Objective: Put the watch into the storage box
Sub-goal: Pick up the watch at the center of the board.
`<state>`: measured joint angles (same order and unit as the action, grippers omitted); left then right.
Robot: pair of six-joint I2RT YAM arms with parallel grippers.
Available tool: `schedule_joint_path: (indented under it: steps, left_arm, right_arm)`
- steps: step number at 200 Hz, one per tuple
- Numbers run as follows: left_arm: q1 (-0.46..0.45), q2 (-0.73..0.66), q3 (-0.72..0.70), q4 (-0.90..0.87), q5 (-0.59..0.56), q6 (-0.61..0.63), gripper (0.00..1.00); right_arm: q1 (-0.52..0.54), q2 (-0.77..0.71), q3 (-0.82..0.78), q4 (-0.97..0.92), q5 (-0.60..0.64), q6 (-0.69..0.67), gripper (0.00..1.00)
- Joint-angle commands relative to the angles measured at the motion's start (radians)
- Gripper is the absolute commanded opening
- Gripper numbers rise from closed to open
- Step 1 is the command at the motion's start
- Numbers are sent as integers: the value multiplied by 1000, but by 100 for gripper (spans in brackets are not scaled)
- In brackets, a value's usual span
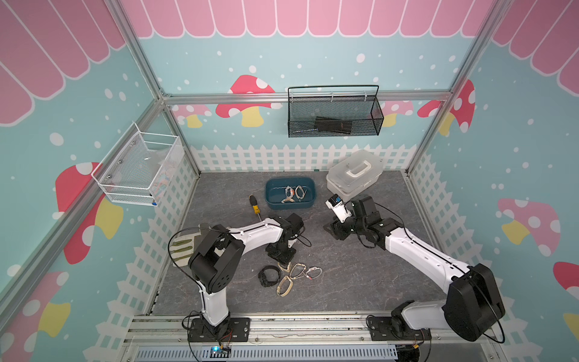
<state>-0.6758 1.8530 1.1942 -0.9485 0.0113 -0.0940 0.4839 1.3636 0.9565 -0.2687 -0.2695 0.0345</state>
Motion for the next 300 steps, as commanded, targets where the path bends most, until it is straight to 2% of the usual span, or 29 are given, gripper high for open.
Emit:
schedule_joint_path:
  steps: [1, 26, 45, 84, 115, 186, 214, 275, 300]
  left_arm:
    - [-8, 14, 15, 13, -15, -7, 39]
    - [-7, 13, 15, 12, -19, -7, 30]
    - [-8, 10, 15, 13, -21, -8, 16]
    - [-7, 9, 18, 13, -33, -12, 13]
    - [-8, -3, 21, 16, -54, -18, 0]
    - [47, -98, 69, 143, -108, -94, 0]
    - [114, -105, 124, 221, -15, -122, 0]
    - [224, 45, 444, 232, 25, -138, 0]
    - [261, 131, 593, 211, -15, -144, 0]
  right_arm:
    - [-5, -21, -19, -4, 7, 3, 61]
    - [-5, -26, -22, -4, 14, 2, 61]
    - [-6, -28, -25, -4, 16, 1, 61]
    - [-8, -32, -27, -3, 15, 5, 61]
    - [-6, -41, -30, -3, 23, 3, 61]
    - [-7, -63, -37, 9, 37, 10, 61]
    - [-7, -64, -38, 11, 34, 14, 61]
    - [-7, -66, -49, 35, 19, 50, 62]
    - [-7, -62, -45, 45, 16, 62, 62]
